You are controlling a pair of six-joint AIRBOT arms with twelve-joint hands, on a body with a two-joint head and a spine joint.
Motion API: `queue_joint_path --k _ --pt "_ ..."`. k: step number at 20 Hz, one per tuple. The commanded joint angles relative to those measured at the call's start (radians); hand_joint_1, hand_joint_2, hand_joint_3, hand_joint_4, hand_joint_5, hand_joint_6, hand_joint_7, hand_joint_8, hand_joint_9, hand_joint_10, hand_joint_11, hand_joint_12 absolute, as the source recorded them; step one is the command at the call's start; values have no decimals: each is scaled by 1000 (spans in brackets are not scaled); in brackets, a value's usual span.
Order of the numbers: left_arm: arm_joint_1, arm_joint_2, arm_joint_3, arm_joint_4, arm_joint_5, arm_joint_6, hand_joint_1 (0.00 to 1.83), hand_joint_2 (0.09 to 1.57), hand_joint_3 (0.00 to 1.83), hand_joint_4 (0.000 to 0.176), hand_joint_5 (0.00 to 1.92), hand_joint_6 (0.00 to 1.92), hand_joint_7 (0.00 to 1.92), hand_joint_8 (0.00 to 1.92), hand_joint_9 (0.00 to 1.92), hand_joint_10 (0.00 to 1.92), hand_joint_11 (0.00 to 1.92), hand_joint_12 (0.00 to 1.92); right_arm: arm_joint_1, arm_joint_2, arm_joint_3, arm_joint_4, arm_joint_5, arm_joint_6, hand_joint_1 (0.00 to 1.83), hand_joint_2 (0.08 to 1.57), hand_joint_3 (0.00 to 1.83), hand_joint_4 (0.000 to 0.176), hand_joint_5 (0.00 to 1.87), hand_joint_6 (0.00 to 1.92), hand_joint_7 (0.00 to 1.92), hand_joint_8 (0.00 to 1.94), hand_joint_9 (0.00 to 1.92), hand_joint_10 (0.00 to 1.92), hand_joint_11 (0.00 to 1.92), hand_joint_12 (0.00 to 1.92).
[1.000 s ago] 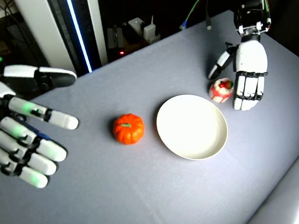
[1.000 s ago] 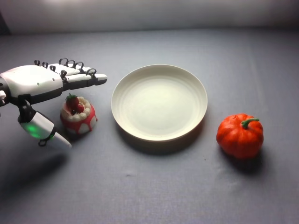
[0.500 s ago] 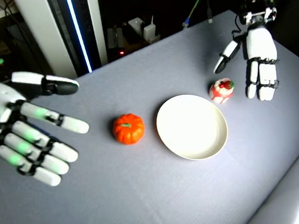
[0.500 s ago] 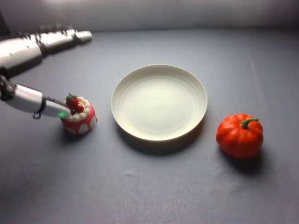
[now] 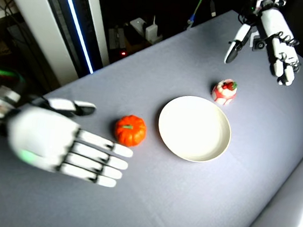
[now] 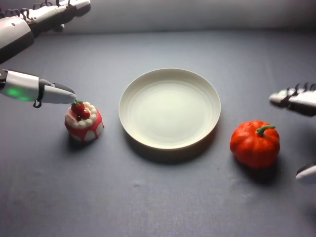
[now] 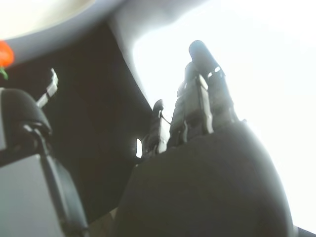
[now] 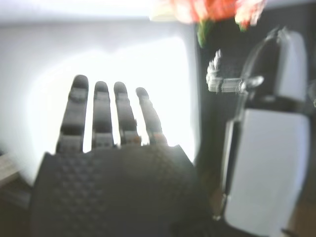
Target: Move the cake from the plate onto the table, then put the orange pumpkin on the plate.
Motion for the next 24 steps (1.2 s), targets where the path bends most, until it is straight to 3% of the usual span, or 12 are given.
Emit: queue_joint_path --k 1,3,6,9,12,14,15,17,19,21,24 --pt "-8 9 4 -46 -101 -2 918 889 5 176 0 0 0 0 135 9 0 845 38 -3 17 -34 35 34 812 856 3 0 150 5 100 5 124 16 0 733" --pt "-10 9 3 -41 -97 -2 908 923 17 176 0 0 0 0 69 0 0 843 142 -14 36 -233 -81 111 834 869 4 0 173 3 118 2 141 10 0 749" --pt "-26 5 4 -24 -89 -2 901 935 3 176 12 0 0 0 1 0 0 986 273 -31 60 -579 -200 314 842 874 1 0 178 0 136 2 154 6 0 823" --pt "-42 -5 8 0 -69 -2 897 953 4 176 0 0 0 0 33 9 0 1080 324 -30 53 -763 -215 443 860 863 0 0 152 1 106 4 111 2 0 721" --pt "-40 -5 8 5 -63 -2 896 941 0 176 1 0 0 0 7 7 0 947 382 -30 43 -930 -216 563 844 860 0 0 142 1 108 1 105 8 0 486" --pt "-42 -6 6 11 -60 -2 918 954 0 176 0 0 0 0 16 5 0 831 403 -30 35 -1017 -217 628 845 863 1 0 136 0 124 4 131 13 0 522" --pt "-42 -6 6 11 -60 -2 916 954 0 176 0 0 0 0 2 0 0 860 409 -30 31 -1032 -217 636 836 859 0 0 135 0 138 6 146 13 0 543" --pt "-42 -9 6 13 -54 -2 910 963 1 176 0 0 0 0 0 0 0 738 414 -29 24 -1065 -216 654 821 872 3 0 149 3 154 6 181 16 0 722" --pt "-42 -13 6 23 -48 -2 870 1009 4 176 0 0 0 0 0 0 0 767 414 -29 24 -1107 -217 691 806 884 5 0 173 7 156 3 183 11 0 794" --pt "-42 -16 7 24 -47 -2 882 1008 1 176 0 0 0 0 0 0 0 630 414 -30 24 -1118 -221 698 822 895 7 0 197 10 174 6 190 10 0 771" --pt "-42 -18 7 25 -46 -2 919 1028 4 176 0 0 0 0 0 0 0 591 414 -30 25 -1120 -226 698 847 909 6 0 221 8 215 10 227 17 0 940"
